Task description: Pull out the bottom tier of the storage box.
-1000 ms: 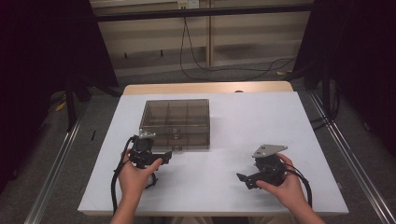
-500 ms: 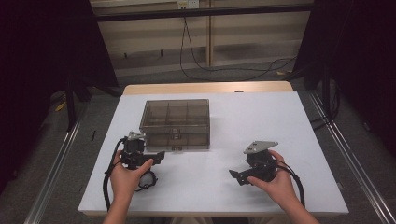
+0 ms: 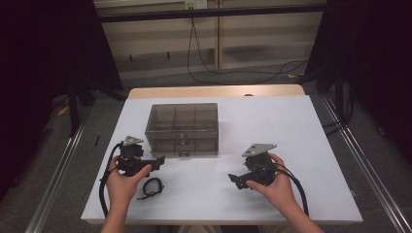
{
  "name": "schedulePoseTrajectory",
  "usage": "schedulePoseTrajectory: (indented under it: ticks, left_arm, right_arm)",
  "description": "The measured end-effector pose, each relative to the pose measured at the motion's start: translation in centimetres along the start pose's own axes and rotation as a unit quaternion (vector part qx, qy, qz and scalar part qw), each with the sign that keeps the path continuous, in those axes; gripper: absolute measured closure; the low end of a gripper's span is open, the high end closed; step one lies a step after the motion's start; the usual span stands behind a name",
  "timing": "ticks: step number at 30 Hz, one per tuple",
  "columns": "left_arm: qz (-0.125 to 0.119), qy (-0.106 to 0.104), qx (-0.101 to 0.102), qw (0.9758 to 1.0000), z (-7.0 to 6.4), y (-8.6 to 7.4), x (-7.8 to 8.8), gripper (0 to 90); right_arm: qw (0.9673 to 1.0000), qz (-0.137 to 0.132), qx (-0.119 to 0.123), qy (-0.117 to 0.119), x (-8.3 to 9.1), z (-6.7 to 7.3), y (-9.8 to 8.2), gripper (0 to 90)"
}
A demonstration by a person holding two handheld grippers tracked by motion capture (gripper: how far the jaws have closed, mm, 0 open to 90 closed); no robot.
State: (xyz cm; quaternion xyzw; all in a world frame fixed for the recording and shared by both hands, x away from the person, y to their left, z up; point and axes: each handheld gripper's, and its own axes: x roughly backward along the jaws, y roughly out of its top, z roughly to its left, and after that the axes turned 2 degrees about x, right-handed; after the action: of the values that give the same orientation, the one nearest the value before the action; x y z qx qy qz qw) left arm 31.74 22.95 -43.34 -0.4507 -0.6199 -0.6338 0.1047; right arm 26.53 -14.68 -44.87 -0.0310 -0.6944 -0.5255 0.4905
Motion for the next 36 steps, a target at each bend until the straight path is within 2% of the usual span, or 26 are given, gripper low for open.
schedulePoseTrajectory:
  ticks: [2, 4, 6, 15, 23, 28, 30, 36]
  left_arm:
    - [0.005, -0.001, -0.004, 1.0000, 0.2, -0.1, 0.0, 11.4]
    - [0.000, -0.001, 0.004, 1.0000, 0.5, 0.0, 0.1, 11.6]
    - [0.001, -0.005, 0.002, 1.0000, 0.8, 0.0, 0.2, 11.5]
    - [0.010, -0.006, -0.007, 0.9999, 0.7, 0.0, -0.2, 11.7]
    - [0.011, -0.010, -0.001, 0.9999, 1.5, -0.2, -0.2, 12.8]
    - [0.005, -0.009, 0.004, 0.9999, 2.0, -0.3, -0.1, 13.7]
    - [0.005, -0.007, 0.003, 1.0000, 2.1, -0.3, -0.2, 13.9]
    - [0.010, -0.009, 0.004, 0.9999, 2.4, -0.5, -0.5, 15.6]
  right_arm:
    - [1.0000, 0.000, -0.002, 0.000, -0.1, 0.0, 0.2, 5.8]
    - [1.0000, -0.001, -0.003, -0.001, -0.3, 0.0, 0.5, 6.0]
    - [1.0000, -0.006, -0.005, 0.002, -0.5, 0.1, 0.7, 6.5]
    - [1.0000, -0.001, -0.004, 0.003, -1.6, 0.7, 1.3, 6.8]
    - [1.0000, 0.001, 0.008, 0.004, -2.5, 1.3, 2.3, 7.4]
    - [1.0000, -0.003, -0.001, 0.006, -3.1, 1.4, 2.8, 9.1]
    - [1.0000, 0.001, 0.003, 0.000, -3.3, 1.5, 3.0, 9.9]
    - [1.0000, -0.003, 0.004, 0.001, -4.1, 1.7, 3.2, 14.1]
